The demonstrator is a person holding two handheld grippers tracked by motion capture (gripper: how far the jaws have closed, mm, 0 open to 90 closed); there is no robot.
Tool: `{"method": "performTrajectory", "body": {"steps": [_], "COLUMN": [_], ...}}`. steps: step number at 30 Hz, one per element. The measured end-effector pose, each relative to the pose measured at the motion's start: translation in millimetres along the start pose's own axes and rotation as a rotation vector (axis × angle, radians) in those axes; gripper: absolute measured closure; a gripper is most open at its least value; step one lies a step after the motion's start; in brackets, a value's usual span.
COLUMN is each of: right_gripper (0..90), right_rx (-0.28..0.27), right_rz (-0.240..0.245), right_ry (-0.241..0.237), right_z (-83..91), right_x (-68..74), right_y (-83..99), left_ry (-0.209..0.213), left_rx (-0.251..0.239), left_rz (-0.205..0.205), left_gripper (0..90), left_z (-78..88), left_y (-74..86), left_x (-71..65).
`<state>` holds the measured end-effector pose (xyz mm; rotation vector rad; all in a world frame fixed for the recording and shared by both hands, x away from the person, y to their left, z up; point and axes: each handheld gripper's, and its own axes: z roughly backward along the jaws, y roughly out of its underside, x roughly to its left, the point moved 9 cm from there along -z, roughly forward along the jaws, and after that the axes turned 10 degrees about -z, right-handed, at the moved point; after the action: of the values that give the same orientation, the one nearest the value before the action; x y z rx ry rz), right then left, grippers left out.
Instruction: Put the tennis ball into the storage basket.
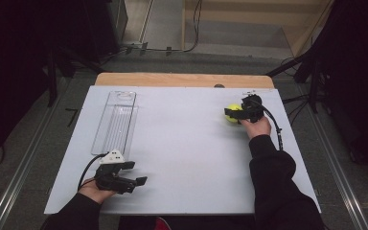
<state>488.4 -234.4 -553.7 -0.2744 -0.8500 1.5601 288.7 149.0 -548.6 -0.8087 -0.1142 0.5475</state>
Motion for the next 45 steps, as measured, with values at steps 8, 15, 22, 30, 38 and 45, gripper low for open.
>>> {"method": "performTrajectory", "body": {"steps": [8,15,22,30,38,45], "right_gripper": [12.7,12.7,12.7,15.4,23.2,23.6], "right_rx": [0.005,0.022,0.029,0.030,0.034,0.036], "right_rz": [0.010,-0.001,-0.004,-0.009,-0.003,0.000], "right_ry": [0.003,0.009,0.017,0.028,0.020,0.014], "right_z": [-5.6,-10.1,-12.8,-13.4,-12.3,-11.8], "right_x": [2.1,-0.1,-1.8,-4.8,-3.2,-3.5], "right_y": [5.0,9.6,12.6,13.8,14.2,14.3], "left_ry": [0.002,0.001,-0.002,-0.002,-0.002,-0.001], "left_rx": [-0.003,-0.002,0.000,-0.001,0.000,-0.002], "left_rz": [-0.001,-0.002,-0.001,0.000,-0.002,-0.002], "left_gripper": [21.2,21.2,21.2,21.2,21.2,21.2], "left_z": [-0.1,0.1,0.3,0.1,0.1,0.1], "left_y": [-0.2,-0.2,0.2,0.2,0.3,0.1], "left_x": [-0.2,0.0,0.3,0.1,0.0,0.0]}}
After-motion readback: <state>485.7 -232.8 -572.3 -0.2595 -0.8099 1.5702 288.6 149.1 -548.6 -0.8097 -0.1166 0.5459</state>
